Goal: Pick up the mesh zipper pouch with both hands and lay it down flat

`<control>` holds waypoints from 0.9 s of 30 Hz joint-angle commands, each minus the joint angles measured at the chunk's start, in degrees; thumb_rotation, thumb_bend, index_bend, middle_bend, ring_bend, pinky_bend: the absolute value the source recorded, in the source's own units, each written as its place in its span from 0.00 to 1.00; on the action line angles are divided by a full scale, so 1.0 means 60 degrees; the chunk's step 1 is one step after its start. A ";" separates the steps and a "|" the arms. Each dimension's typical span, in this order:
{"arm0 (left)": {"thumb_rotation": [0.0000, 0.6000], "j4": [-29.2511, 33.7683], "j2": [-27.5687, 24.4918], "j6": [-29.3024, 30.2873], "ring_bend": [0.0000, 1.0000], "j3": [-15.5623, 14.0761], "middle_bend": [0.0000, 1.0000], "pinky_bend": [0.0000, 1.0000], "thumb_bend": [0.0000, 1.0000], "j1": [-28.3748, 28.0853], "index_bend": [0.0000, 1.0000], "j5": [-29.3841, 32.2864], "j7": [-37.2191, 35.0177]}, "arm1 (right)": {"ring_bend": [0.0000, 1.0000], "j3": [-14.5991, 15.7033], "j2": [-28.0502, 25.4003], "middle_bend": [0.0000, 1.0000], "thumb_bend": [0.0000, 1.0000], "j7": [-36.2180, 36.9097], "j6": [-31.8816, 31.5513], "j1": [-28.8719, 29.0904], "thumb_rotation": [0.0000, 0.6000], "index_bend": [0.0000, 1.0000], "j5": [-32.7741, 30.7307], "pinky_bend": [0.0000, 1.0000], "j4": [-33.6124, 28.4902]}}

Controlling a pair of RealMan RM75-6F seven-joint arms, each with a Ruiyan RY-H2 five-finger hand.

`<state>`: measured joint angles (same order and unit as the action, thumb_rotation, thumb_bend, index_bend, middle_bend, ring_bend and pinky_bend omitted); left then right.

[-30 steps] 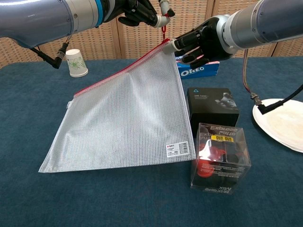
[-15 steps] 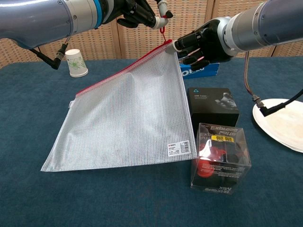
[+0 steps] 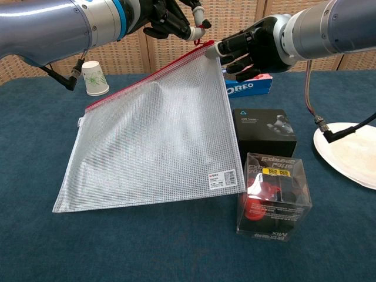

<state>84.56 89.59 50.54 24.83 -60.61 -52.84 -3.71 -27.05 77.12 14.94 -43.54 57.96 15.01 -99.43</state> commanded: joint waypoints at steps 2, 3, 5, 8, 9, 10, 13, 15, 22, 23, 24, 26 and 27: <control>1.00 -0.0060 0.0025 0.0076 0.99 -0.0007 1.00 1.00 0.99 -0.0012 0.90 0.0032 0.0141 | 0.87 -0.0101 -0.0067 0.91 0.83 0.0057 -0.0018 -0.0100 1.00 0.73 0.0129 1.00 -0.0096; 1.00 -0.0084 0.0016 0.0085 0.99 -0.0018 1.00 1.00 1.00 -0.0016 0.90 0.0045 0.0200 | 0.87 -0.0140 -0.0098 0.91 0.83 0.0072 -0.0041 -0.0124 1.00 0.73 0.0156 1.00 -0.0138; 1.00 -0.0088 0.0016 0.0105 0.99 -0.0003 1.00 1.00 1.00 -0.0010 0.90 0.0078 0.0217 | 0.87 -0.0173 -0.0139 0.91 0.83 0.0080 -0.0057 -0.0158 1.00 0.73 0.0187 1.00 -0.0197; 1.00 -0.0093 0.0020 0.0147 0.99 0.0034 1.00 1.00 1.00 0.0017 0.90 0.0098 0.0175 | 0.87 -0.0200 -0.0189 0.91 0.83 0.0086 -0.0050 -0.0194 1.00 0.73 0.0217 1.00 -0.0258; 1.00 -0.0103 0.0016 0.0153 0.99 0.0055 1.00 1.00 1.00 0.0043 0.90 0.0113 0.0123 | 0.87 -0.0213 -0.0220 0.91 0.83 0.0090 -0.0040 -0.0215 1.00 0.73 0.0228 1.00 -0.0287; 1.00 -0.0111 0.0008 0.0145 0.99 0.0059 1.00 1.00 1.00 0.0053 0.90 0.0117 0.0105 | 0.87 -0.0221 -0.0233 0.91 0.83 0.0095 -0.0036 -0.0226 1.00 0.73 0.0233 1.00 -0.0297; 1.00 -0.0186 -0.0025 0.0125 0.99 0.0084 1.00 1.00 1.00 0.0111 0.90 0.0165 0.0018 | 0.87 -0.0281 -0.0297 0.92 0.82 0.0154 -0.0027 -0.0288 1.00 0.74 0.0246 1.00 -0.0347; 1.00 -0.0225 -0.0064 0.0061 0.99 0.0088 1.00 1.00 1.00 0.0162 0.90 0.0209 -0.0073 | 0.87 -0.0339 -0.0373 0.92 0.82 0.0199 0.0014 -0.0338 1.00 0.74 0.0278 1.00 -0.0393; 1.00 -0.0456 -0.0234 -0.0120 0.99 0.0045 1.00 1.00 1.00 0.0387 0.90 0.0210 -0.0406 | 0.87 -0.0489 -0.0617 0.92 0.82 0.0351 0.0077 -0.0488 1.00 0.75 0.0291 1.00 -0.0499; 1.00 -0.0495 -0.0259 -0.0141 0.99 0.0032 1.00 1.00 1.00 0.0413 0.90 0.0197 -0.0433 | 0.87 -0.0499 -0.0645 0.92 0.82 0.0366 0.0102 -0.0497 1.00 0.75 0.0271 1.00 -0.0507; 1.00 -0.0537 -0.0275 -0.0150 0.99 0.0016 1.00 1.00 1.00 0.0442 0.90 0.0185 -0.0459 | 0.87 -0.0506 -0.0678 0.92 0.81 0.0377 0.0140 -0.0504 1.00 0.75 0.0255 1.00 -0.0519; 1.00 -0.0620 -0.0296 -0.0188 0.99 -0.0002 1.00 1.00 1.00 0.0521 0.90 0.0190 -0.0575 | 0.87 -0.0508 -0.0761 0.92 0.81 0.0388 0.0242 -0.0517 1.00 0.75 0.0230 1.00 -0.0541; 1.00 -0.0657 -0.0304 -0.0222 0.99 -0.0009 1.00 1.00 1.00 0.0552 0.90 0.0197 -0.0636 | 0.87 -0.0509 -0.0782 0.92 0.81 0.0395 0.0266 -0.0518 1.00 0.75 0.0222 1.00 -0.0548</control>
<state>80.84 87.85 49.40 24.85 -57.52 -51.69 -7.24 -30.09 72.50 17.28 -42.02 54.88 16.40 -102.67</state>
